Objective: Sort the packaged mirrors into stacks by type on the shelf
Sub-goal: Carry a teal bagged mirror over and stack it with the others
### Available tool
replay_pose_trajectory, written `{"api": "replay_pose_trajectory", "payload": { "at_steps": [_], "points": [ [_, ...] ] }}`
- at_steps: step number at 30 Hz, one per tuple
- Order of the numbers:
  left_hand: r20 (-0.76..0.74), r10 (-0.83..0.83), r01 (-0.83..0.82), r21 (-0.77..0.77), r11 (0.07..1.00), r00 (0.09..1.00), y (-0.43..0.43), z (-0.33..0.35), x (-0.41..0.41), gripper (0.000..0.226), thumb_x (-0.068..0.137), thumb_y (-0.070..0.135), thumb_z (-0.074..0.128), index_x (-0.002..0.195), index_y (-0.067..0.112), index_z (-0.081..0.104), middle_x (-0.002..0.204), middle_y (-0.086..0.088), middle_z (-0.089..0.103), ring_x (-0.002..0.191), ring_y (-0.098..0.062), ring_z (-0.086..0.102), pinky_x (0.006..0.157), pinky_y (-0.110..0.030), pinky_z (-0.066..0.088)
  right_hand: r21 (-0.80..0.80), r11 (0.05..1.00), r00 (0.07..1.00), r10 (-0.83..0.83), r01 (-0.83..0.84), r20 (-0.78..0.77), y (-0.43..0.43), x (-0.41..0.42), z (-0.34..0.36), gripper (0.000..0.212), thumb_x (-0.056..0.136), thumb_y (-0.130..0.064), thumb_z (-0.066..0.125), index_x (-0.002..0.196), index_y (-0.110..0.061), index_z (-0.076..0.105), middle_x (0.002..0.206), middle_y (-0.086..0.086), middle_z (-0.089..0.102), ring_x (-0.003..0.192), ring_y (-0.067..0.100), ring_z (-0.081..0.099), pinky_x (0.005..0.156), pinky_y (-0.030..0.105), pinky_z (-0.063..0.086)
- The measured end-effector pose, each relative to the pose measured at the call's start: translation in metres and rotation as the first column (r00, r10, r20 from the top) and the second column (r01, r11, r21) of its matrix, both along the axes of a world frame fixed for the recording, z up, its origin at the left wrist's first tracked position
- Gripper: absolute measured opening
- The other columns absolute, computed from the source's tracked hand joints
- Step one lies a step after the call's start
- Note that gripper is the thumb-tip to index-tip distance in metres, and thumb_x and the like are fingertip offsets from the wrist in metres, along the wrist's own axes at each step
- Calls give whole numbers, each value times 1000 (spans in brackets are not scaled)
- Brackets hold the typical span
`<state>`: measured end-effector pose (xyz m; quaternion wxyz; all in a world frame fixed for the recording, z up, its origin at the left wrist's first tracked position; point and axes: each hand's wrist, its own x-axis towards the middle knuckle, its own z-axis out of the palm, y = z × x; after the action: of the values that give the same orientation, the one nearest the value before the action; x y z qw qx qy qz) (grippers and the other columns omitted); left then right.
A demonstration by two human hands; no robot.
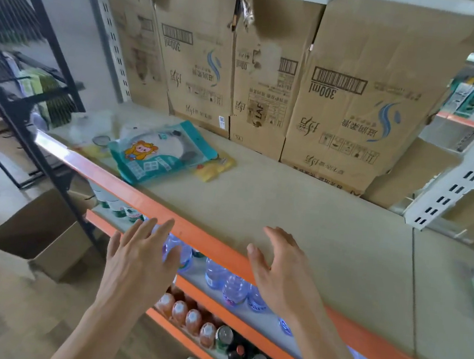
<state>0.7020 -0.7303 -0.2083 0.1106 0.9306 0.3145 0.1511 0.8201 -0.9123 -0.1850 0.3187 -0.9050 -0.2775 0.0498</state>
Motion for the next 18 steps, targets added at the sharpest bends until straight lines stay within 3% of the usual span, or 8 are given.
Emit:
{"api": "replay_pose_trajectory", "payload": {
  "at_steps": [5, 8, 13, 18],
  "points": [
    [-20, -2, 2, -15, 1000, 1000, 37, 6, 17, 44, 86, 37, 55, 125, 18, 61, 128, -8, 60, 123, -30, 52, 102, -52, 35, 36, 999, 1000, -27, 27, -12, 37, 18, -2, 48, 95, -35, 48, 137, -12, 45, 138, 1, 49, 130, 17, 41, 108, 23, 26],
    [-14, -31, 31, 26, 999, 999, 63, 9, 29, 47, 82, 39, 51, 121, 15, 64, 118, -6, 65, 113, -30, 59, 94, -50, 43, 56, 998, 999, -37, 38, -17, 62, 31, -5, 48, 94, -35, 50, 136, -12, 46, 137, 1, 51, 129, 16, 42, 104, 20, 27],
    [-40, -57, 58, 30, 998, 998, 109, 19, 50, 52, 80, 37, 52, 125, 13, 62, 122, -10, 64, 115, -34, 58, 96, -50, 44, 81, 994, 996, -75, 79, -44, 103, 56, -8, 50, 93, -37, 51, 137, -13, 47, 138, 2, 51, 130, 14, 44, 104, 19, 29],
    [-32, -55, 55, -2, 998, 998, 144, 24, 67, 45, 85, 29, 66, 128, 16, 60, 127, -8, 62, 114, -32, 59, 96, -50, 46, 88, 991, 994, -94, 98, -55, 136, 80, -9, 50, 93, -37, 52, 136, -12, 47, 136, 4, 53, 127, 18, 47, 103, 22, 31]
  ]
}}
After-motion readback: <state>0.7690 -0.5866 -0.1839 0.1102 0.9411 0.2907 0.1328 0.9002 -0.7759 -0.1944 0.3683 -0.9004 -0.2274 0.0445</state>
